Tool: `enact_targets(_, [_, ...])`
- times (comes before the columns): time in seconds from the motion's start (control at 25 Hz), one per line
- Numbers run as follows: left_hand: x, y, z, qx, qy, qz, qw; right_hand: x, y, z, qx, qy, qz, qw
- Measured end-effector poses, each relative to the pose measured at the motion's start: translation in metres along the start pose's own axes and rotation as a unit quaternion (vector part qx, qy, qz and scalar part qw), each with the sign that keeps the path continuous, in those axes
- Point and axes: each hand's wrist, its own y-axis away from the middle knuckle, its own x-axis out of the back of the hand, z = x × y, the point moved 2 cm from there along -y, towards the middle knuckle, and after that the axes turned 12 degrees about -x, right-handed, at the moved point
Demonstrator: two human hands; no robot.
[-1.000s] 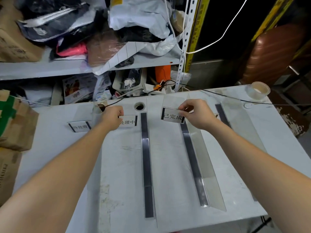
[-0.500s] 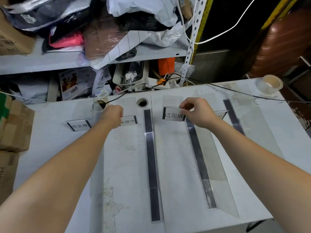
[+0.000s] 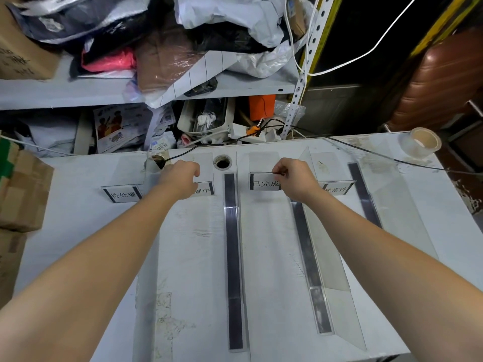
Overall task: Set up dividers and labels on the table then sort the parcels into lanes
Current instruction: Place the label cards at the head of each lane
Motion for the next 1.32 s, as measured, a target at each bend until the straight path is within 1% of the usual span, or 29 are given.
enact_targets(0.2, [0.0,0.006,0.0,0.006,0.013,0.011,1.0,-0.017,-0.01,0.005,-0.006,0.0,-0.013,1.0])
enact_targets(0.4, [0.004,0.019,-0.001,-0.002,0.028,0.029,0.999,-0.037,-0.016,0.016,-0.043,0.008,-0.016,0.999])
enact_targets(0.56, [0.009,0.03,-0.004,0.031,0.062,0.044,0.997,-0.044,-0.013,0.021,-0.08,0.015,-0.008,0.997])
enact_targets(0.64, [0.015,0.037,-0.003,0.04,0.071,0.055,0.995,-0.04,-0.009,0.015,-0.077,0.034,-0.009,0.996])
enact_targets(0.72, [0.023,0.047,-0.001,0.045,0.063,0.068,0.995,-0.03,-0.004,0.005,-0.055,0.057,-0.009,0.997])
enact_targets(0.8, [0.031,0.058,0.002,0.057,0.046,0.07,0.995,-0.021,0.001,-0.01,-0.013,0.105,-0.008,0.994])
enact_targets(0.88, [0.04,0.073,0.005,0.062,0.027,0.059,0.996,-0.012,0.007,-0.029,0.04,0.183,-0.008,0.982])
enact_targets(0.96, [0.051,0.092,0.008,0.077,0.0,0.053,0.996,-0.003,0.015,-0.05,0.085,0.235,-0.006,0.968])
enact_targets(1.12, [0.076,0.138,0.004,0.13,-0.038,0.055,0.989,0.01,0.034,-0.098,0.149,0.24,-0.006,0.959])
enact_targets(1.32, [0.104,0.198,-0.017,0.181,-0.05,0.095,0.978,0.011,0.061,-0.157,0.209,0.208,-0.011,0.955])
